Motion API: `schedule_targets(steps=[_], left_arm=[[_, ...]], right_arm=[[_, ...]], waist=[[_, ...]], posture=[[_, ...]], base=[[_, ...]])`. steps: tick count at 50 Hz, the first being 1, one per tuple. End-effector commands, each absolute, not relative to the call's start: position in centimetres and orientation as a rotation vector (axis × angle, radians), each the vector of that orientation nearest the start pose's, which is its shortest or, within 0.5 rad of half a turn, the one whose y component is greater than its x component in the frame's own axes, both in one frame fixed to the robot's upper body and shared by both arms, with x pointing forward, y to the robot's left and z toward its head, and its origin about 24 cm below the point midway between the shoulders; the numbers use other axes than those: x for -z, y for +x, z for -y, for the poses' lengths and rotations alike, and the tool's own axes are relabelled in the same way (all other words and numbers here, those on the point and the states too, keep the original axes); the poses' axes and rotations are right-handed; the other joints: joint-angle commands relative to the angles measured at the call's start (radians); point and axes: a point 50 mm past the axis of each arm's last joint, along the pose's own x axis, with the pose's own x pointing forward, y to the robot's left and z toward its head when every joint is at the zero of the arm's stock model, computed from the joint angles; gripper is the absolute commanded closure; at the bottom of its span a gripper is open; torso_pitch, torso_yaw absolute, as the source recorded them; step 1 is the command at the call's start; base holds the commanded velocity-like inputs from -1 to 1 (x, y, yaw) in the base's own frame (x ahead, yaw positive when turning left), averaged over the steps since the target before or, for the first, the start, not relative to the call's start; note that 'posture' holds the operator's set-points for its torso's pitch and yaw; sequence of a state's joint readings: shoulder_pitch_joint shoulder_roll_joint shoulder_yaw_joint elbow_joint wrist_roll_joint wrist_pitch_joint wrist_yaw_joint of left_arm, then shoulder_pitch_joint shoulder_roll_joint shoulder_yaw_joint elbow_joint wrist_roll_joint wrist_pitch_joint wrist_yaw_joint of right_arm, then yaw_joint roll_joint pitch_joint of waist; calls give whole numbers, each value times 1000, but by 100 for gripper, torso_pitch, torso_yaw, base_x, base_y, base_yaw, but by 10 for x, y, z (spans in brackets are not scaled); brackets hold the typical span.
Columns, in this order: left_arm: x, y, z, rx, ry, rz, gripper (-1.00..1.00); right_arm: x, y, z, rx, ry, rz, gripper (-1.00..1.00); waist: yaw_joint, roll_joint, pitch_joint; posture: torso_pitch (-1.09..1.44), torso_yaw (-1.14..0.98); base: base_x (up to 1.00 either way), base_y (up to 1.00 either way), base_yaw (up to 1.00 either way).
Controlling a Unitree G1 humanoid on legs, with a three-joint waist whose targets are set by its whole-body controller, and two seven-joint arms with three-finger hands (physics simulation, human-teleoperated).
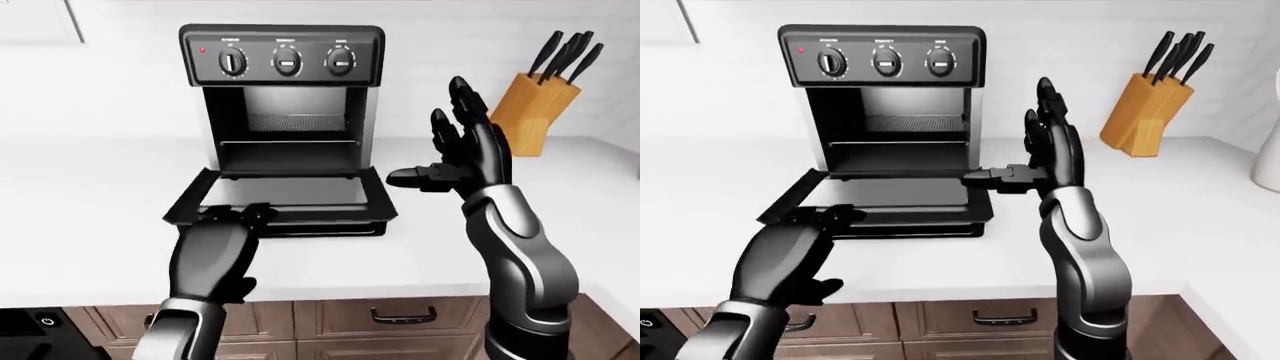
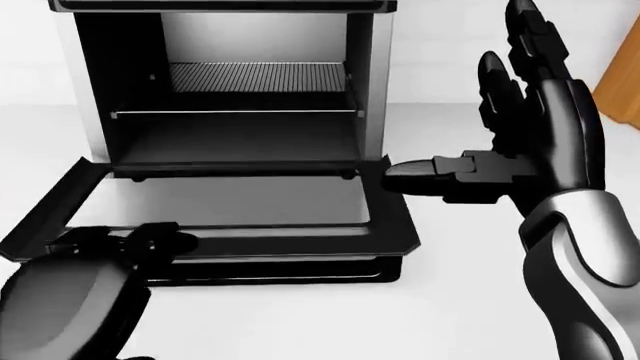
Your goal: Open the toaster oven door.
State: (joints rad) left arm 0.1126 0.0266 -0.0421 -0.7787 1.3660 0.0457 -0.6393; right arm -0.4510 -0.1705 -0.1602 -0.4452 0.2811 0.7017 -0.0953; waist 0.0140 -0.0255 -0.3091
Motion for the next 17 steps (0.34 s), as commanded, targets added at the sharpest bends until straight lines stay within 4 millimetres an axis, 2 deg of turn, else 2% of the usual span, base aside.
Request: schedule_targets(steps=[1,7,17], left_arm=[[-172,193,-144,24,1407,157,-25],[-192,184,-149,-25,1409,187,-25],[-234,189,-169,-182,1352,267,-25]], right_arm=[[-218,289,167,-23,82,273,-100],[-218,288,167,-23,82,274,-100],[-220,287,166,-26,85,277,-100]], waist=[[0,2,-1],[5,2,-5],[12,3,-11]], posture=[[-44,0],[-44,0],[-44,0]], base=[[0,0,0],[0,0,0],[0,0,0]])
